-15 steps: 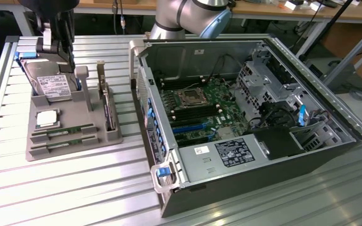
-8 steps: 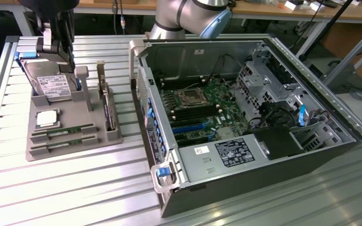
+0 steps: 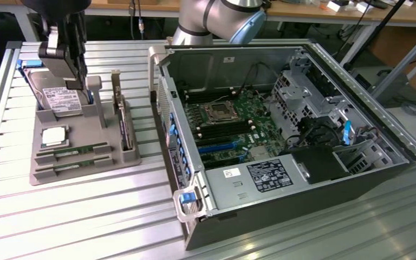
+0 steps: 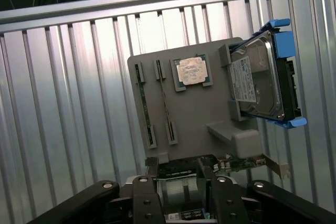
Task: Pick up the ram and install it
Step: 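Pick up the ram and move it above insertion slot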
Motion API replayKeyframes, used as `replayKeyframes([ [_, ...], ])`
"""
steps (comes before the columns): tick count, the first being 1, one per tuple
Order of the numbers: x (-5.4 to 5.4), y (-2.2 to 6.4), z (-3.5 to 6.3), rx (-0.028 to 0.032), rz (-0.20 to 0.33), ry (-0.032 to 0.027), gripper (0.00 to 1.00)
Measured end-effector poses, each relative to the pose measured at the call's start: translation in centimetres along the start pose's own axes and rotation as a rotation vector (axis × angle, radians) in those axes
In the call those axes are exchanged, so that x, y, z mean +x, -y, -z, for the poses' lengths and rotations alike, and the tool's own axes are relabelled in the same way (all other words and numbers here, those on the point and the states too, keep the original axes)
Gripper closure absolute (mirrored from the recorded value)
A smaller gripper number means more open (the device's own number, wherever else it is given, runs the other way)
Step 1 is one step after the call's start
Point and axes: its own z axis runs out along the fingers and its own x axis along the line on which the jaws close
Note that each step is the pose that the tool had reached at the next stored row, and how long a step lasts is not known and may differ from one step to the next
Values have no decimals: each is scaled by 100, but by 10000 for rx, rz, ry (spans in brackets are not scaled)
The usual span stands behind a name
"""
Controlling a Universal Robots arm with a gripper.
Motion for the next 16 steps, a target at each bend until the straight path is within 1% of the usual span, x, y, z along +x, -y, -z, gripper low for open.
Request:
replayKeyframes([
  [5, 0, 0, -9, 1, 0, 0, 58],
  [16, 8, 5, -111, 0, 0, 0, 58],
])
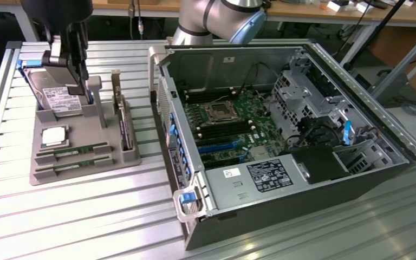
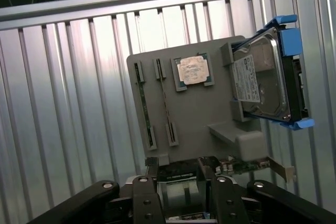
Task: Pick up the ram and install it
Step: 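Pick up the ram and move it above insertion slot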
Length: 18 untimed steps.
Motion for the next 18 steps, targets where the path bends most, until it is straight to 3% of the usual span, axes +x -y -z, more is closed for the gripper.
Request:
replayKeyframes([
  [18, 13, 7, -147, 0, 0, 0, 58],
])
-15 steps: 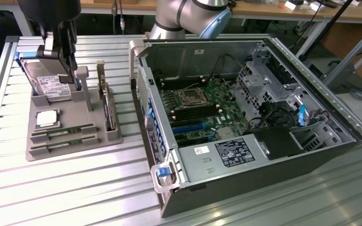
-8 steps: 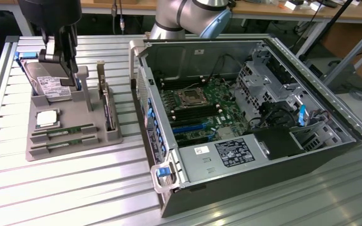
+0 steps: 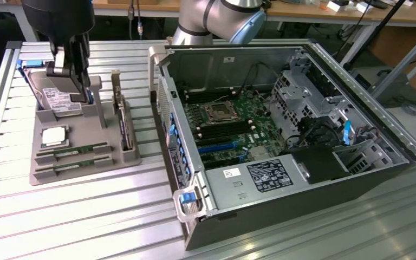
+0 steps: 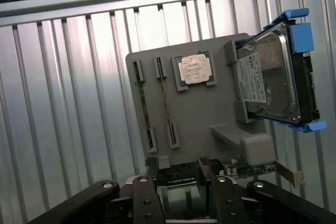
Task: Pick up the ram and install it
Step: 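Pick up the ram and move it above insertion slot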
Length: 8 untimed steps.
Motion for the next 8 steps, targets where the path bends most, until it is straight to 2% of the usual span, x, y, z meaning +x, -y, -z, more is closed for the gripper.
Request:
replayKeyframes([
  [8, 5, 3, -74, 0, 0, -1, 58],
])
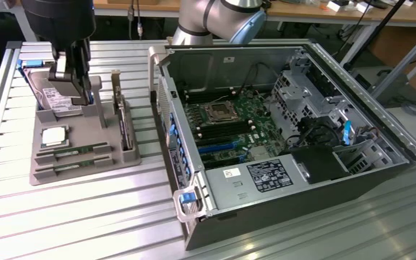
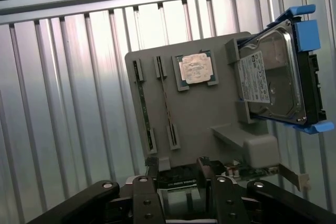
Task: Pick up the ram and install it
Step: 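Pick up the ram and move it above insertion slot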
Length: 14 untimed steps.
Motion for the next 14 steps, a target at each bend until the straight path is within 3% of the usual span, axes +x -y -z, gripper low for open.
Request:
replayKeyframes([
  [14, 9, 6, -121, 0, 0, 1, 58],
])
